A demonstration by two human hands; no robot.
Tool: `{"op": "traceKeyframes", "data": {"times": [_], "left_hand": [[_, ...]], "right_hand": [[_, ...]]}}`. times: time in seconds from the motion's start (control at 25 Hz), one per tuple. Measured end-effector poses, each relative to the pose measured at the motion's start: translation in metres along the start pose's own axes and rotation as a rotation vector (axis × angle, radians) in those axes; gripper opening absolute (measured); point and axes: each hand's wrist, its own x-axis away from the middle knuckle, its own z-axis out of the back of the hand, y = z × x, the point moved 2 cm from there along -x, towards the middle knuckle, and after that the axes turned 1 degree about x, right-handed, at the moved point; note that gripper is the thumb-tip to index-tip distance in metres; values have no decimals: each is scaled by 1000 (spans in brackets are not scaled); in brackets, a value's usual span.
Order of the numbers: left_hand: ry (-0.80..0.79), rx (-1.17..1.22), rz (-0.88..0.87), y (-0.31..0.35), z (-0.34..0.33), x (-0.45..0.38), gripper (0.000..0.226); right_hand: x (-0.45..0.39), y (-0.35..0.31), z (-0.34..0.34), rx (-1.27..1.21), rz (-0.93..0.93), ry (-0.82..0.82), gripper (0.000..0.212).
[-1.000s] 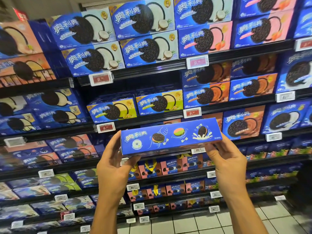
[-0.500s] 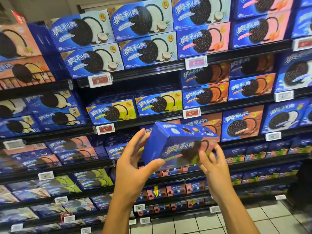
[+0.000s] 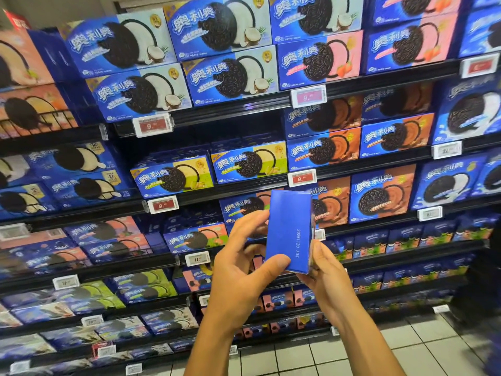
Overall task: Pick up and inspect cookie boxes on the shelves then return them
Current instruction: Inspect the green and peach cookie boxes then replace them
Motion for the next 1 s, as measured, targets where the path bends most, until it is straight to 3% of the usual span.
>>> {"op": "traceKeyframes", "data": {"times": [0.24, 0.4, 0.56, 0.68, 1.0], "left_hand": [[12, 8, 6, -1, 2, 2, 52], [47, 43, 27, -4, 8, 4, 49], [170, 102, 121, -20, 30, 4, 41], [244, 156, 224, -32, 44, 2, 41], [299, 174, 230, -39, 57, -6, 49]], "right_hand": [[1, -2, 1, -31, -16, 16, 39], [0, -2, 3, -77, -6, 55, 44], [0, -17, 8, -218, 100, 166, 39], [3, -32, 11, -309, 216, 186, 21], [15, -56, 2, -393, 335, 48, 40]]}}
